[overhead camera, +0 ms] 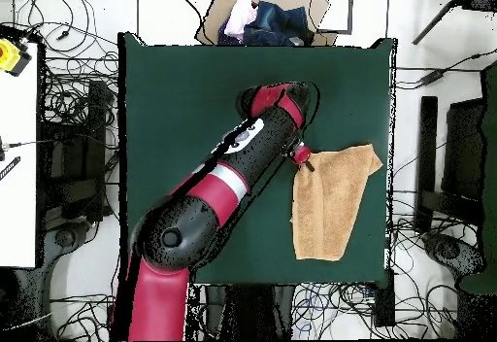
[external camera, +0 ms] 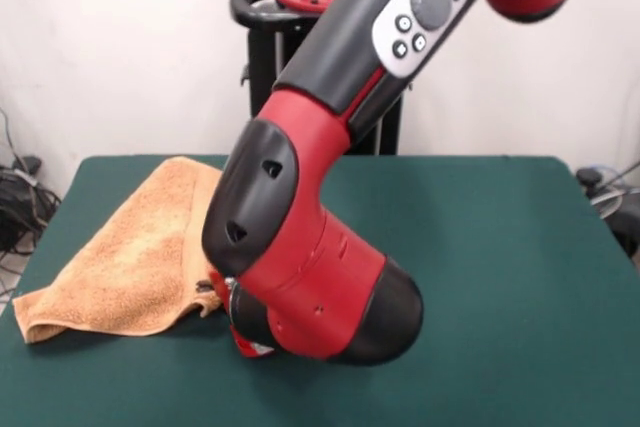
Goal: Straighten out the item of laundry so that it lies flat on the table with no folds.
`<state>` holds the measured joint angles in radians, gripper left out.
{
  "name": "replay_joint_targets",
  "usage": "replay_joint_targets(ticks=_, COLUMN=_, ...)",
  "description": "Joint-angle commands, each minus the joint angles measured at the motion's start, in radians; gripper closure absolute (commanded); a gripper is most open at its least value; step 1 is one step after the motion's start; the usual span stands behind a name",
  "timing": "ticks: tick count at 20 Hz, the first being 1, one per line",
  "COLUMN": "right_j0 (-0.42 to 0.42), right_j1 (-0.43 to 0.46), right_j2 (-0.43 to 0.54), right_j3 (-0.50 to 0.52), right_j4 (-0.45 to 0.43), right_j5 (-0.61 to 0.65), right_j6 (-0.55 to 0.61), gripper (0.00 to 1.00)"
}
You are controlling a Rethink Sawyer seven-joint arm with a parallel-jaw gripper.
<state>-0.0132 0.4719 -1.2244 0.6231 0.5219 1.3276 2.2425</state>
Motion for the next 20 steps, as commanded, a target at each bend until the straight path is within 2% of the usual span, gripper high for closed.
replay_joint_targets(ticks=1, right_j0=-0.038, right_j1=0.107, right_j2=-0.016, right_j3=-0.354, right_j4=0.203, right_j5=-0.084, right_j6=0.382, gripper=1.00)
replay_joint_targets(ticks=10, right_j0=-0.086, right_j1=0.143, right_j2=-0.134, right_j3=-0.456, right_j4=0.267, right_j5=-0.026, right_j6=0.475, gripper=1.00)
replay_joint_targets(ticks=20, right_j0=-0.092, right_j1=0.140, right_j2=-0.163, right_j3=-0.478, right_j4=0.309, right_j5=-0.007, right_j6=0.478, gripper=1.00)
